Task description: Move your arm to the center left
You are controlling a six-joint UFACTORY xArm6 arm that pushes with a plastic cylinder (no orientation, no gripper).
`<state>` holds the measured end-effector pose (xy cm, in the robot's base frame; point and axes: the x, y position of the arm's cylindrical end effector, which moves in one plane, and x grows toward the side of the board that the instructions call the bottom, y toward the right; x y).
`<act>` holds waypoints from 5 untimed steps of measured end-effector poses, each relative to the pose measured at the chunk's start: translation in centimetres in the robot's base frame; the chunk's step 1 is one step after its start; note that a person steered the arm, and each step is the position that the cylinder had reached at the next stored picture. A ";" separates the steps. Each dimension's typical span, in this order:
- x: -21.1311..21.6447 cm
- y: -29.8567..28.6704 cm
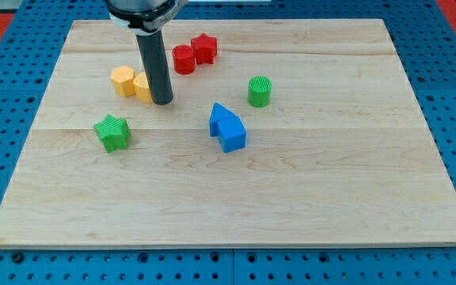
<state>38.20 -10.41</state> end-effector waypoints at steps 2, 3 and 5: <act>-0.7 -0.9; 0.5 -0.5; 0.6 -7.8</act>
<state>38.79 -18.19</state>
